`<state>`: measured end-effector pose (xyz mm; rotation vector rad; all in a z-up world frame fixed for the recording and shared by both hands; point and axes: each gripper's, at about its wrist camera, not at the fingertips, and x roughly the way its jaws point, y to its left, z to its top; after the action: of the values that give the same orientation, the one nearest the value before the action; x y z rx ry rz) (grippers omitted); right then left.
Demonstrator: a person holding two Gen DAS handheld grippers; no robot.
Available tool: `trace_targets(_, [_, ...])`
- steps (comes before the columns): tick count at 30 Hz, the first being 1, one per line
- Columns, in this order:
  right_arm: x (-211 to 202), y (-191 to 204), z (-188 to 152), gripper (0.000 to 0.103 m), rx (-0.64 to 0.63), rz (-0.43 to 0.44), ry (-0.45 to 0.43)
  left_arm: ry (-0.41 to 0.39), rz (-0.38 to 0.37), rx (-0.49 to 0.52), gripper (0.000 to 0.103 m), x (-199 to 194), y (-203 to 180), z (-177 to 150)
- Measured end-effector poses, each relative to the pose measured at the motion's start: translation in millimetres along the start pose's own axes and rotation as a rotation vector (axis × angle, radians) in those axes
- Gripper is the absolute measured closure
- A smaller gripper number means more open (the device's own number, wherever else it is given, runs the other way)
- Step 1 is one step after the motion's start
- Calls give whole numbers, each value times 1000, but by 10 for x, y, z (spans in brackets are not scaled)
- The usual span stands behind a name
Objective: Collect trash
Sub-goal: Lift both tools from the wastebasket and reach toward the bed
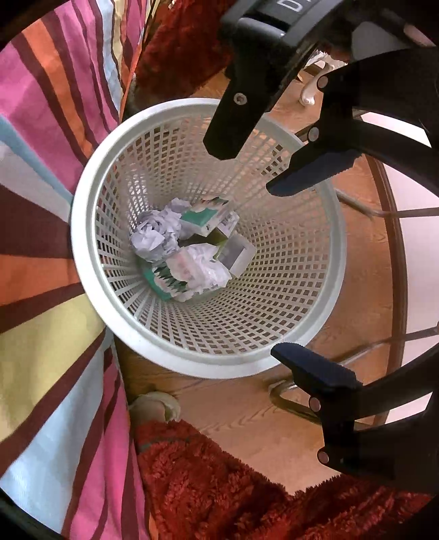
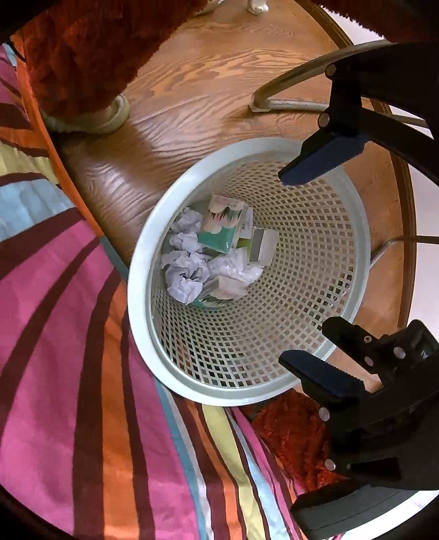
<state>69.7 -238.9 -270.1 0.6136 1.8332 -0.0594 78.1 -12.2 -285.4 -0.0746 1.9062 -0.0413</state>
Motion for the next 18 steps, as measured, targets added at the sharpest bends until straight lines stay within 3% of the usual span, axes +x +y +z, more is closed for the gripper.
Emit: trace_targets(18, [-386,42,-171,9,-45,45,-99,-158,-19,-19,17,-443,81,-202])
